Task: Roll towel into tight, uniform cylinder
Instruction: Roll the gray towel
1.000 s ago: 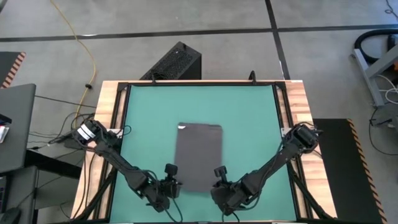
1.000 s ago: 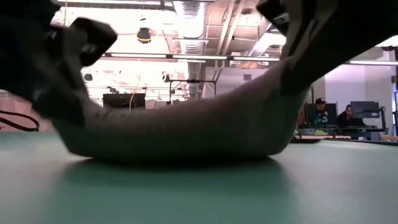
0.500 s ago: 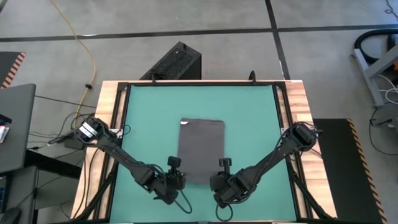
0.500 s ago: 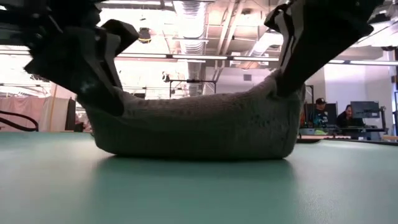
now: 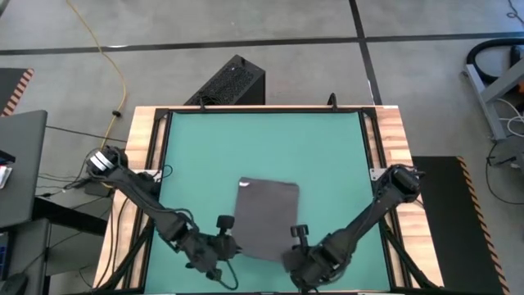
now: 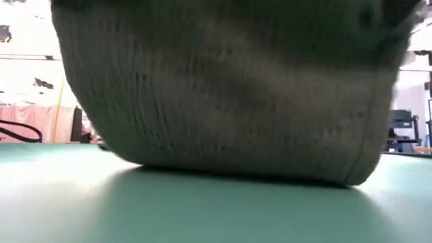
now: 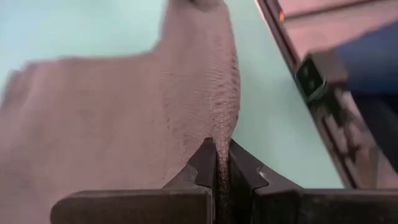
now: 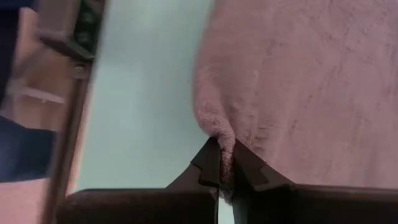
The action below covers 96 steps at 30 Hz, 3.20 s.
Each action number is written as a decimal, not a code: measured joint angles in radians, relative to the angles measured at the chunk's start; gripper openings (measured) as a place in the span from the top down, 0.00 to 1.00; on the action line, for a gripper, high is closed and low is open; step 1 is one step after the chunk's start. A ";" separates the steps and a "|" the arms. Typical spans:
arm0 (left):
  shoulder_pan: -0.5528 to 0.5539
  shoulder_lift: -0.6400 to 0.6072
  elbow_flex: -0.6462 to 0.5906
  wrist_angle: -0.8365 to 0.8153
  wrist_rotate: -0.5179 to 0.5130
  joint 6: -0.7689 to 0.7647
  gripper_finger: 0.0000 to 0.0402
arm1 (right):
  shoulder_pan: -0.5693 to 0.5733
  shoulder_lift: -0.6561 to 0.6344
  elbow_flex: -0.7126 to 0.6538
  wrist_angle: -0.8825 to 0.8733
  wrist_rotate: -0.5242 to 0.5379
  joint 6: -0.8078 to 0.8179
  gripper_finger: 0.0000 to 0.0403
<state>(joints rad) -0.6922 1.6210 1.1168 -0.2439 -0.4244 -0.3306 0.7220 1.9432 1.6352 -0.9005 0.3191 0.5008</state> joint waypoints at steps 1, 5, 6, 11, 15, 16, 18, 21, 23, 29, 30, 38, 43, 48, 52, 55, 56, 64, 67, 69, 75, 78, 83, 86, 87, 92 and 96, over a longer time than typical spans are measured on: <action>0.001 -0.011 0.000 0.002 -0.002 -0.010 1.00 | 0.004 0.000 0.000 -0.002 0.002 0.028 0.93; 0.039 -0.021 -0.001 -0.014 0.059 -0.047 1.00 | 0.004 -0.001 0.000 -0.012 -0.001 0.074 0.93; 0.050 -0.017 -0.002 -0.018 0.086 -0.055 1.00 | 0.001 -0.001 -0.001 -0.009 -0.002 0.073 0.93; 0.099 0.002 -0.003 -0.062 0.145 -0.073 1.00 | -0.033 -0.001 -0.001 -0.015 -0.010 0.055 0.93; 0.117 0.001 -0.003 -0.075 0.176 -0.097 1.00 | -0.070 -0.001 -0.016 -0.009 -0.036 0.018 0.93; 0.117 0.001 -0.003 -0.082 0.177 -0.105 1.00 | -0.077 -0.001 -0.020 -0.009 -0.036 0.012 0.93; 0.117 0.001 -0.011 -0.080 0.183 -0.133 1.00 | -0.092 -0.001 -0.024 -0.007 -0.047 -0.004 0.93; 0.113 0.000 -0.055 -0.062 0.193 -0.194 1.00 | -0.104 -0.001 -0.044 0.008 -0.058 -0.019 0.93; 0.108 0.001 -0.078 -0.042 0.178 -0.213 1.00 | -0.106 -0.001 -0.053 0.017 -0.059 -0.034 0.93; 0.110 0.001 -0.105 -0.018 0.121 -0.208 1.00 | -0.111 -0.001 -0.054 0.022 -0.059 -0.042 0.93; 0.111 0.000 -0.113 -0.009 0.121 -0.212 1.00 | -0.111 -0.001 -0.054 0.021 -0.059 -0.042 0.93; 0.111 0.000 -0.159 0.055 0.097 -0.230 1.00 | -0.115 0.007 -0.116 0.086 -0.048 -0.052 0.93; 0.112 0.000 -0.159 0.081 0.075 -0.206 1.00 | -0.122 0.006 -0.192 0.130 -0.048 -0.032 0.93; 0.112 0.008 -0.159 0.081 0.049 -0.207 1.00 | -0.123 0.006 -0.202 0.143 -0.048 -0.031 0.91; 0.112 0.080 -0.159 0.106 0.053 -0.210 1.00 | -0.121 0.008 -0.204 0.137 -0.036 -0.037 0.91; 0.113 0.132 -0.159 0.132 0.057 -0.210 1.00 | -0.116 0.007 -0.204 0.139 -0.032 -0.037 0.91; 0.113 0.139 -0.159 0.135 0.057 -0.212 1.00 | -0.114 0.008 -0.204 0.139 -0.029 -0.037 0.91; 0.108 0.148 -0.159 0.139 0.051 -0.222 0.98 | -0.102 0.028 -0.204 0.145 -0.027 -0.066 0.89; 0.102 0.148 -0.159 0.142 0.052 -0.209 0.97 | -0.094 0.055 -0.202 0.154 -0.027 -0.077 0.87; 0.100 0.148 -0.159 0.145 0.053 -0.195 0.95 | -0.091 0.065 -0.202 0.154 -0.026 -0.090 0.84; 0.090 0.148 -0.145 0.136 0.116 -0.104 0.84 | -0.089 0.071 -0.199 0.150 -0.022 -0.109 0.76; 0.089 0.146 -0.112 0.084 0.142 -0.057 0.79 | -0.089 0.071 -0.199 0.149 -0.022 -0.109 0.74; 0.082 0.145 -0.066 0.037 0.158 0.004 0.72 | -0.089 0.071 -0.200 0.149 -0.026 -0.110 0.74; 0.072 0.145 -0.053 -0.028 0.152 0.031 0.71 | -0.089 0.071 -0.200 0.149 -0.029 -0.110 0.74; 0.069 0.145 -0.050 -0.062 0.140 0.034 0.70 | -0.089 0.071 -0.200 0.149 -0.029 -0.110 0.74; 0.062 0.145 -0.049 -0.127 0.087 0.023 0.70 | -0.089 0.071 -0.200 0.150 -0.029 -0.110 0.74; 0.057 0.121 -0.044 -0.127 0.087 0.023 0.70 | -0.089 0.071 -0.200 0.150 -0.030 -0.110 0.74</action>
<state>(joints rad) -0.6347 1.7422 1.0732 -0.3711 -0.3370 -0.3080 0.6327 2.0144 1.4353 -0.7507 0.2895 0.3912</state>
